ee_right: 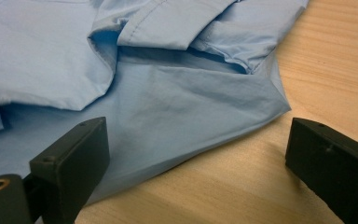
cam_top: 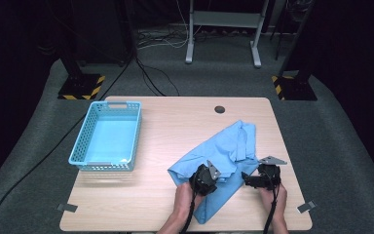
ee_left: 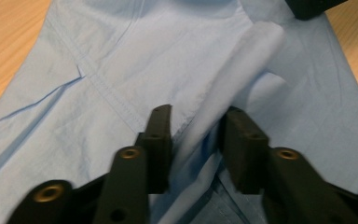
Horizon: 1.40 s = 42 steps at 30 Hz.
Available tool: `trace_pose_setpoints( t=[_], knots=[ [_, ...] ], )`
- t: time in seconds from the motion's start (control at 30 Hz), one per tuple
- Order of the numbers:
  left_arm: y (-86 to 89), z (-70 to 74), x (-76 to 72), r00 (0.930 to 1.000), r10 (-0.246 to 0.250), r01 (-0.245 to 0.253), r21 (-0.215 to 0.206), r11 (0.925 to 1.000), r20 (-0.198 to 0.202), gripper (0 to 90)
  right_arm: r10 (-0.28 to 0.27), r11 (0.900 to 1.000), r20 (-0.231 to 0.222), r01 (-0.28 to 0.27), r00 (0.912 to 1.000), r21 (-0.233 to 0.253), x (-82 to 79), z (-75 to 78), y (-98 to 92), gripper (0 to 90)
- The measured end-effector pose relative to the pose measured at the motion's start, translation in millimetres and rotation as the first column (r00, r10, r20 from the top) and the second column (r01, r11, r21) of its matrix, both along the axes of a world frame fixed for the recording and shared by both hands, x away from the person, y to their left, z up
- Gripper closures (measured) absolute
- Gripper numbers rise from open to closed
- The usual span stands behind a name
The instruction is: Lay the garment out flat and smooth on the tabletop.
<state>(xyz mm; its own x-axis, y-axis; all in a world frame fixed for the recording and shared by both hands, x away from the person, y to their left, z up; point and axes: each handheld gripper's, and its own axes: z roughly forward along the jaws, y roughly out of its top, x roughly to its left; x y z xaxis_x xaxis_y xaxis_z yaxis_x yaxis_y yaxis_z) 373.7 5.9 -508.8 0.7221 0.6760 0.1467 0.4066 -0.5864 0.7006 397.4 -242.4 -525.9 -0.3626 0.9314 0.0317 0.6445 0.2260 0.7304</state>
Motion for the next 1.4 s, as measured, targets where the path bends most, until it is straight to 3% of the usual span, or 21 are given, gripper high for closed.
trace_pose_setpoints(
  t=[0.13,0.23,0.4,0.63,0.77,1.07,1.13,1.27,1.3,1.33,1.37,1.4],
  knots=[
    [2.2,1.6,2.5,0.9998,-0.015,0.016,-0.023,0.9996,0.016,80.6,0.0,1.0,0.0,0.0,1.0,0.001,0.0,0.0,-0.2,5.7],
    [7.0,3.2,7.7,0.9999,-0.013,0.013,-0.071,0.9974,-0.006,86.2,-0.001,1.0,0.001,0.001,1.0,0.001,0.0,0.0,-0.2,5.8],
    [18.4,6.4,20.3,0.9989,0.006,-0.012,-0.134,0.9909,-0.046,87.6,-0.003,1.0,0.0,0.003,1.0,0.002,-0.2,0.1,-0.3,6.0],
    [29.1,18.0,35.3,0.9981,0.028,-0.037,-0.177,0.9836,-0.056,87.6,-0.003,1.0,0.001,0.003,1.0,0.001,-0.3,0.0,-0.2,6.1],
    [35.1,24.9,44.6,0.9981,0.041,-0.049,-0.184,0.9817,-0.047,87.6,-0.004,1.0,0.001,0.004,1.0,0.001,-0.3,0.0,-0.3,6.1],
    [48.3,36.4,73.9,0.9935,0.092,-0.104,-0.217,0.9706,-0.068,87.3,-0.004,1.0,0.001,0.004,1.0,0.002,-0.4,0.0,-0.3,6.1],
    [50.6,38.1,78.3,0.9922,0.103,-0.116,-0.224,0.9677,-0.07,87.3,-0.004,1.0,0.002,0.004,1.0,0.003,-0.4,0.0,-0.3,6.1],
    [63.2,43.7,96.3,0.9837,0.154,-0.173,-0.247,0.9535,-0.093,87.2,-0.004,1.0,0.002,0.004,1.0,0.003,-0.4,0.0,-0.3,6.2],
    [63.2,43.7,96.3,0.9837,0.154,-0.173,-0.247,0.9535,-0.093,87.2,-0.004,1.0,0.002,0.004,1.0,0.003,-0.4,0.0,-0.3,6.2],
    [67.2,45.3,101.1,0.9812,0.168,-0.187,-0.261,0.9471,-0.096,87.3,-0.004,1.0,0.002,0.004,1.0,0.003,-0.4,0.0,-0.3,6.2],
    [69.9,46.9,104.6,0.9798,0.176,-0.195,-0.252,0.9479,-0.095,87.3,-0.004,1.0,0.002,0.004,1.0,0.003,-0.4,0.0,-0.3,6.2],
    [74.8,48.6,110.3,0.9764,0.194,-0.212,-0.259,0.9422,-0.096,87.3,-0.004,1.0,0.002,0.004,1.0,0.002,-0.4,0.0,-0.3,6.2]
  ],
)
